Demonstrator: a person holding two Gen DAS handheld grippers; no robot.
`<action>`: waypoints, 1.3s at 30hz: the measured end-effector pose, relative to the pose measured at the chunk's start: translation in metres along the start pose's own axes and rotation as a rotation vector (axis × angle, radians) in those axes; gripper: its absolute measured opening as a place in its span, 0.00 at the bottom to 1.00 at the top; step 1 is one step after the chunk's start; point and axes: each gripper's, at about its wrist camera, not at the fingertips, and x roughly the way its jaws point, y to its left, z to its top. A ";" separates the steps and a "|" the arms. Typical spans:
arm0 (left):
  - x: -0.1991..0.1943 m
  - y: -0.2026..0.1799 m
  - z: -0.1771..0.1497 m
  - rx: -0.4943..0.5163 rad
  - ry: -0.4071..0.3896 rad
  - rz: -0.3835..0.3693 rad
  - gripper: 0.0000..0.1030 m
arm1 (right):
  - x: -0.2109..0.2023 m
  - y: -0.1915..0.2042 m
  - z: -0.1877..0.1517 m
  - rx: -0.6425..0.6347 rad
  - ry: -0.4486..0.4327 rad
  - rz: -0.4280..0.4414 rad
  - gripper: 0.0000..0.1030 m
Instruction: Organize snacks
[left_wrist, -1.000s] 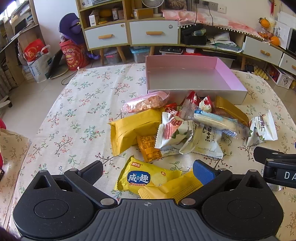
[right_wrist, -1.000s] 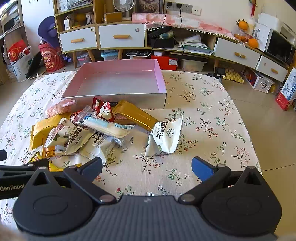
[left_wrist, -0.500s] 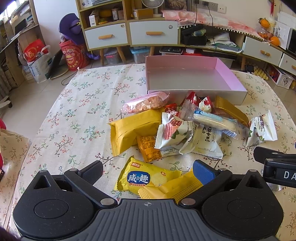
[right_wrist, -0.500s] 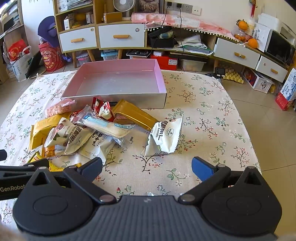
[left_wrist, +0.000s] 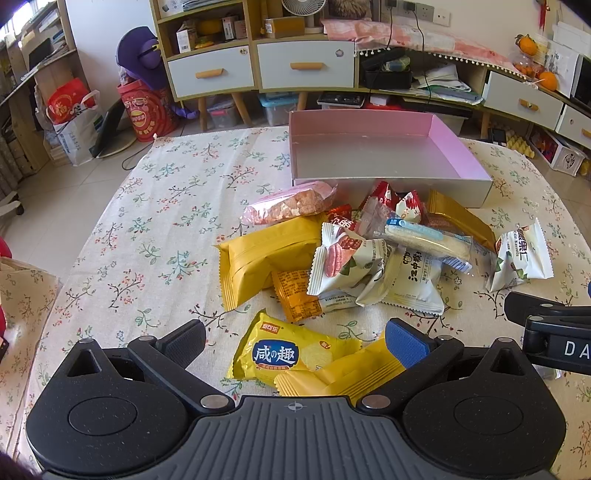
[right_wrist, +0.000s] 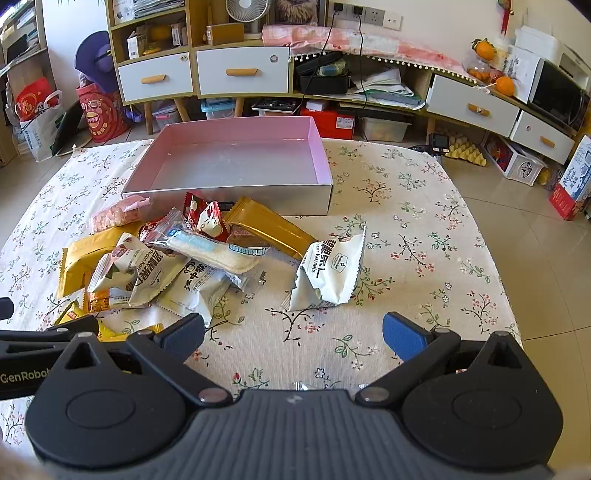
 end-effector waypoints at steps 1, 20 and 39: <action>0.000 0.000 0.000 0.000 0.000 0.000 1.00 | 0.000 0.000 0.000 -0.001 0.000 0.000 1.00; 0.000 0.000 0.000 0.000 -0.001 0.000 1.00 | 0.000 0.000 0.000 -0.001 0.000 -0.002 1.00; 0.004 0.006 0.000 0.077 0.004 -0.025 1.00 | 0.002 0.003 -0.003 -0.020 -0.002 0.012 1.00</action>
